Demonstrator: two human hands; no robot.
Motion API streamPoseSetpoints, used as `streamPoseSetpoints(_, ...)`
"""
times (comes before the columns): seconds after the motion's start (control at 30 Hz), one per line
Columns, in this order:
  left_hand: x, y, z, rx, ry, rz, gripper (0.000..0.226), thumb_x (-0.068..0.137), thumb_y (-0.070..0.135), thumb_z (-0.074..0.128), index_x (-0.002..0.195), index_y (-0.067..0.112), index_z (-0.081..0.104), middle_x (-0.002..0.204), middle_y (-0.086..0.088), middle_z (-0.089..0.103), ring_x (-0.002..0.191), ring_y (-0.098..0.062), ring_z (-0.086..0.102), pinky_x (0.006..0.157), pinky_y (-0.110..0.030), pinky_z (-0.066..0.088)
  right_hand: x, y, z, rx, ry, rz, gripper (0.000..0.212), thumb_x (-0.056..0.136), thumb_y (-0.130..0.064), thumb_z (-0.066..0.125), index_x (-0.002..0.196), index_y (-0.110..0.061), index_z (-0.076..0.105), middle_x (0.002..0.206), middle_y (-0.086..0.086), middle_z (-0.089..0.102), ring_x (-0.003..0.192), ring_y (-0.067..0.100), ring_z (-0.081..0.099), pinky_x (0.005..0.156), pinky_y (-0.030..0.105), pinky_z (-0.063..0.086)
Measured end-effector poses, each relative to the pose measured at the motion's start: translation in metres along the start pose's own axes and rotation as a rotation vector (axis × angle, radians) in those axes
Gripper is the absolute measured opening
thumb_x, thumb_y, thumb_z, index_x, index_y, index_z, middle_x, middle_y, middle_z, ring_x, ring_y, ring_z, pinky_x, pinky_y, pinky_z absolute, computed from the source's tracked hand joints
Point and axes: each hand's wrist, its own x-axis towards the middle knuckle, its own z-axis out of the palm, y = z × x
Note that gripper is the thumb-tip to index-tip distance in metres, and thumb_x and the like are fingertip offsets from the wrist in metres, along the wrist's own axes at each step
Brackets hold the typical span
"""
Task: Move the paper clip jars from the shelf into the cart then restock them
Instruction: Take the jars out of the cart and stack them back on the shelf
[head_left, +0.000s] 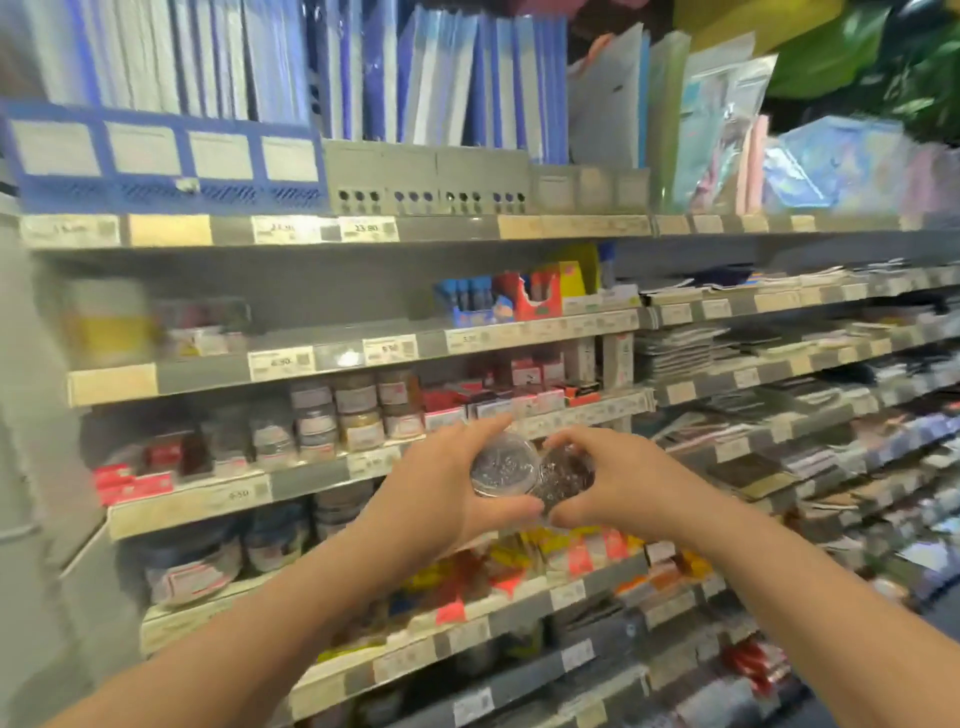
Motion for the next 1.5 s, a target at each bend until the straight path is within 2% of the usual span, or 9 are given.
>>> streamPoseSetpoints(0.27,0.026,-0.110,-0.055,0.101,0.116,-0.155,0.082,0.067,0.061,0.067,0.139,0.040,0.033,0.123,0.016,0.050,0.104,0.001,0.043,0.089,-0.017,0.037,0.131,-0.064,0.030,0.065,0.047,-0.176,0.059,0.066,-0.036,0.075,0.119,-0.038,0.048,0.104,-0.014,0.056,0.088,0.004,0.055,0.069,0.021,0.045)
streamPoseSetpoints(0.4,0.052,-0.160,-0.073,0.205,0.182,-0.207,0.082,0.068,0.058,0.069,0.139,0.035,0.035,0.133,0.013,0.049,0.119,-0.005,0.045,0.100,-0.021,0.035,0.202,-0.083,0.032,0.139,0.058,-0.282,0.055,0.067,-0.032,0.076,0.115,-0.038,0.049,0.098,-0.015,0.053,0.079,-0.002,0.055,0.061,0.014,0.046)
streamPoseSetpoints(0.53,0.087,-0.200,-0.094,0.297,0.251,-0.274,0.081,0.068,0.061,0.067,0.138,0.036,0.035,0.129,0.011,0.051,0.117,-0.007,0.047,0.093,-0.018,0.034,0.275,-0.101,0.025,0.237,0.060,-0.382,0.048,0.067,-0.028,0.077,0.105,-0.037,0.048,0.088,-0.022,0.051,0.075,-0.006,0.052,0.056,0.009,0.039)
streamPoseSetpoints(0.67,0.120,-0.236,-0.108,0.365,0.316,-0.316,0.078,0.068,0.062,0.066,0.136,0.038,0.035,0.125,0.015,0.050,0.115,-0.003,0.046,0.090,-0.015,0.032,0.352,-0.117,0.024,0.382,0.044,-0.428,0.050,0.067,-0.023,0.078,0.106,-0.030,0.049,0.093,-0.016,0.055,0.079,0.004,0.056,0.068,0.022,0.048)
streamPoseSetpoints(0.77,0.141,-0.257,-0.118,0.420,0.314,-0.339,0.078,0.069,0.064,0.064,0.136,0.038,0.034,0.121,0.015,0.051,0.113,-0.003,0.046,0.092,-0.016,0.034,0.400,-0.132,0.026,0.382,-0.028,-0.467,0.054,0.068,-0.023,0.077,0.114,-0.031,0.048,0.091,-0.016,0.052,0.078,-0.001,0.053,0.065,0.017,0.047)
streamPoseSetpoints(0.93,0.163,-0.288,-0.134,0.527,0.283,-0.420,0.074,0.068,0.068,0.061,0.131,0.035,0.039,0.116,0.011,0.053,0.111,-0.009,0.049,0.093,-0.027,0.041,0.449,-0.146,0.045,0.449,-0.219,-0.497,0.048,0.062,-0.029,0.073,0.101,-0.052,0.057,0.112,-0.006,0.061,0.097,0.012,0.062,0.082,0.028,0.056)
streamPoseSetpoints(1.1,0.166,-0.321,-0.142,0.544,0.252,-0.455,0.078,0.066,0.073,0.059,0.133,0.035,0.045,0.123,0.013,0.059,0.116,-0.007,0.052,0.094,-0.025,0.043,0.473,-0.152,0.068,0.265,-0.351,-0.548,0.040,0.077,-0.021,0.069,0.106,-0.045,0.054,0.115,-0.014,0.059,0.104,0.006,0.056,0.092,0.025,0.049)
streamPoseSetpoints(1.23,0.161,-0.337,-0.144,0.482,0.278,-0.429,0.082,0.059,0.076,0.056,0.132,0.042,0.042,0.121,0.021,0.059,0.113,0.001,0.051,0.093,-0.019,0.043,0.481,-0.157,0.066,0.121,-0.350,-0.553,0.040,0.079,-0.025,0.065,0.110,-0.046,0.052,0.111,-0.017,0.054,0.099,0.005,0.051,0.084,0.020,0.046)
streamPoseSetpoints(1.5,0.157,-0.342,-0.141,0.512,0.261,-0.373,0.087,0.053,0.084,0.038,0.132,0.047,0.035,0.122,0.028,0.055,0.112,0.002,0.051,0.092,-0.025,0.046,0.481,-0.146,0.053,-0.041,-0.425,-0.510,0.056,0.071,-0.026,0.074,0.114,-0.052,0.049,0.104,-0.017,0.057,0.097,0.006,0.052,0.077,0.021,0.040)
